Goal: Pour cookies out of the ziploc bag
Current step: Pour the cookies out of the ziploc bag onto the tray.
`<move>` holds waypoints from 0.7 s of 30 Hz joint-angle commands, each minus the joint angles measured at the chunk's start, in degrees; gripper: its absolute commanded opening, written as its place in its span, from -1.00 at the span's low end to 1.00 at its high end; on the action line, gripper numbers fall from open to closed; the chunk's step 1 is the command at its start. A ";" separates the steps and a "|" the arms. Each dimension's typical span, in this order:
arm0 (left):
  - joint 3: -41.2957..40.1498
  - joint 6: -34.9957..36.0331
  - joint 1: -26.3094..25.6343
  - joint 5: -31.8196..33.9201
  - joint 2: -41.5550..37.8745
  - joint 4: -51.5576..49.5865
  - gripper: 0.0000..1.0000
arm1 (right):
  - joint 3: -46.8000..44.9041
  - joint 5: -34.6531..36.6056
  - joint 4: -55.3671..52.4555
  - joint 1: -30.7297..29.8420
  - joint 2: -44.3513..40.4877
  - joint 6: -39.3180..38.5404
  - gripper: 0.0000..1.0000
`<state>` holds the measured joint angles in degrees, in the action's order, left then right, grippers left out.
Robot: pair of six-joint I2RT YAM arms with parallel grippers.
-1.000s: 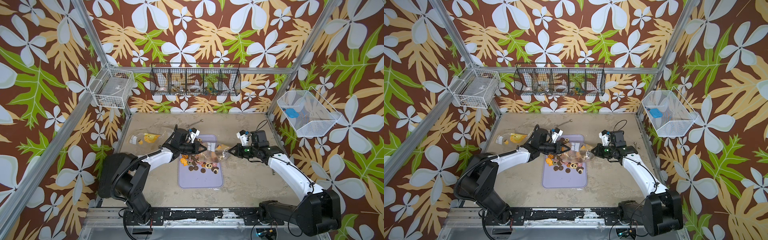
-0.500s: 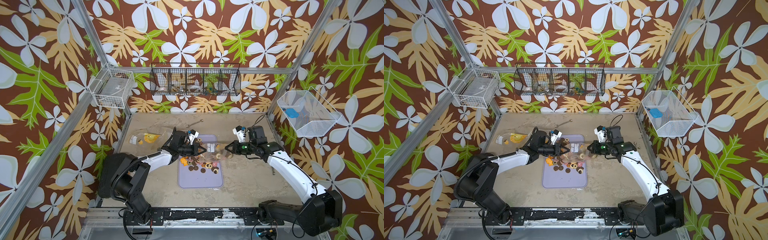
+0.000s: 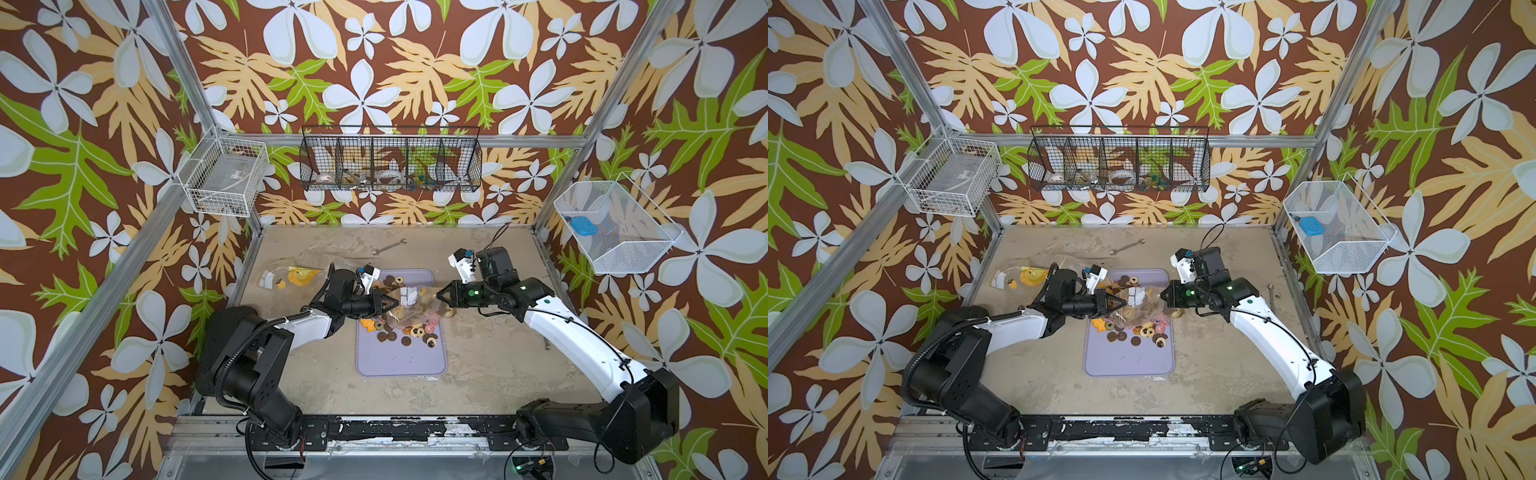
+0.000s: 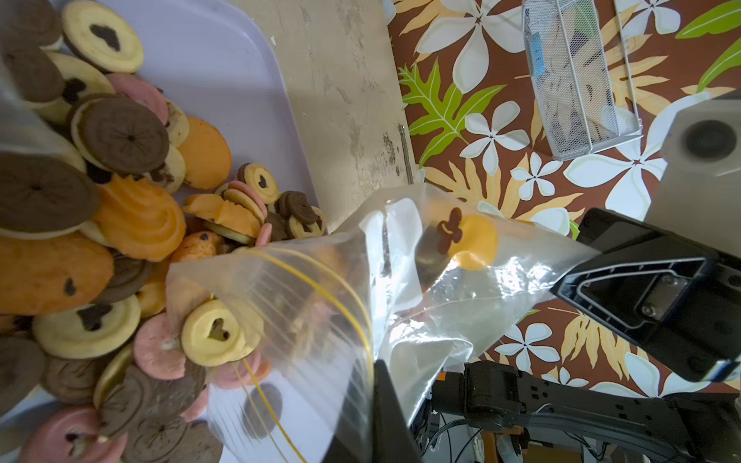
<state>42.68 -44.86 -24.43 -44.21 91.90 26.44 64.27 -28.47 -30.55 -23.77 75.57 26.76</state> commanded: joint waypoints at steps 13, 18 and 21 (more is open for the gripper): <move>-1.10 1.62 2.88 1.97 -1.81 -1.78 -1.00 | 7.93 3.68 -2.47 -4.68 2.41 0.21 -1.00; -0.67 2.29 3.42 3.04 -1.49 -3.55 -1.00 | 10.27 8.42 -4.17 -7.46 3.15 -0.31 -1.00; -0.49 1.91 3.50 2.77 -0.67 -3.55 -1.00 | 12.98 11.55 -6.97 -8.98 4.33 -1.38 -1.00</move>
<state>41.82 -43.29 -21.12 -42.09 90.74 23.81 75.35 -21.65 -36.29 -32.01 79.37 26.63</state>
